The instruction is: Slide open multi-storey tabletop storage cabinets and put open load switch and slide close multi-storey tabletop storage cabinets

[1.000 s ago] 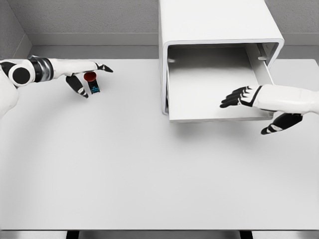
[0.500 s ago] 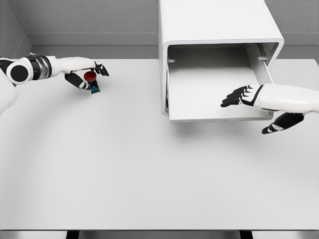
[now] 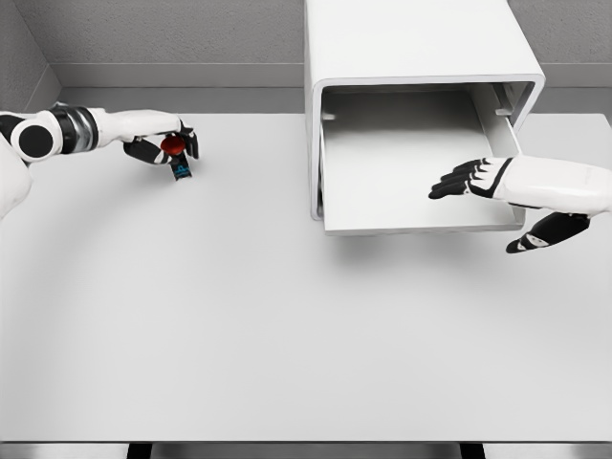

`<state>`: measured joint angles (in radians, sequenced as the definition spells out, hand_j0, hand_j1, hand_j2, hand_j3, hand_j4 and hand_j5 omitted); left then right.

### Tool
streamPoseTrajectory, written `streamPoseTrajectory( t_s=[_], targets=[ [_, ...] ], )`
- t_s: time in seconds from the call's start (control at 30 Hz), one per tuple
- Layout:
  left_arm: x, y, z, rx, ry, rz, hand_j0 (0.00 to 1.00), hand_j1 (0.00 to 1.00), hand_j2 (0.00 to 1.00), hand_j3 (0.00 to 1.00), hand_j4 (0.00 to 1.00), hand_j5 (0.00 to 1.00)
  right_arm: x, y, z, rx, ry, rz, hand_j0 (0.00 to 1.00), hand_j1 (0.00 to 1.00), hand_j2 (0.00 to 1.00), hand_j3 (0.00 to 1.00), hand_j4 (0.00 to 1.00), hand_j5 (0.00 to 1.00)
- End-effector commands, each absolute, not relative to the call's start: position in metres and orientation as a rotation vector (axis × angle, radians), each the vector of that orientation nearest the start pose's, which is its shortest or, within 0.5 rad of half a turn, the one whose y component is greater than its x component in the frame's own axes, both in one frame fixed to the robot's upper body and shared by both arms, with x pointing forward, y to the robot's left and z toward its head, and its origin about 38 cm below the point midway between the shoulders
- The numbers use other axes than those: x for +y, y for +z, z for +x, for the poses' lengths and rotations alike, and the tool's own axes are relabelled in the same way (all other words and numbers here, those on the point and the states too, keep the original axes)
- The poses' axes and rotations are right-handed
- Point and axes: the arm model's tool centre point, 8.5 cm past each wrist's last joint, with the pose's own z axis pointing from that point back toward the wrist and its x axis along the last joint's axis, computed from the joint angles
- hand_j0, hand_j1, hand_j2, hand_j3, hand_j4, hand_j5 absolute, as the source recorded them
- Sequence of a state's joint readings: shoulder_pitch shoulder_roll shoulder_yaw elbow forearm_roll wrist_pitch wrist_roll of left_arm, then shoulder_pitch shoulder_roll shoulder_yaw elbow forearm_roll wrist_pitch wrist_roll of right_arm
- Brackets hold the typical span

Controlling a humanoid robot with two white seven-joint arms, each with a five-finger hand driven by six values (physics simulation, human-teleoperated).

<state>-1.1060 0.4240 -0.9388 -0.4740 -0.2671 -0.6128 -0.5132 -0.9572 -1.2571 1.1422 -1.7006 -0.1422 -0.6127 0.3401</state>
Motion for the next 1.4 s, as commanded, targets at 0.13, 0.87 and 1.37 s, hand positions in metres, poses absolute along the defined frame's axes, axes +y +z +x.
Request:
streamPoseTrajectory(
  t_s=[0.13, 0.87, 1.37],
  targets=[
    [0.303, 0.187, 0.565, -1.182, -1.744, 0.327, 0.38, 0.38, 0.38, 0.38, 0.38, 0.38, -0.333, 0.285, 0.37, -1.547, 1.96, -0.109, 1.0, 1.0, 1.0, 1.0, 1.0, 1.0],
    [0.279, 0.255, 0.54, -1.335, -2.008, 0.392, 0.38, 0.38, 0.38, 0.38, 0.38, 0.38, -0.332, 0.284, 0.37, -1.549, 1.957, -0.104, 1.0, 1.0, 1.0, 1.0, 1.0, 1.0],
    [0.269, 0.28, 0.482, -1.497, -2.098, 0.271, 0.38, 0.38, 0.38, 0.38, 0.38, 0.38, -0.332, 0.284, 0.371, -1.561, 1.945, -0.11, 1.0, 1.0, 1.0, 1.0, 1.0, 1.0]
  ],
)
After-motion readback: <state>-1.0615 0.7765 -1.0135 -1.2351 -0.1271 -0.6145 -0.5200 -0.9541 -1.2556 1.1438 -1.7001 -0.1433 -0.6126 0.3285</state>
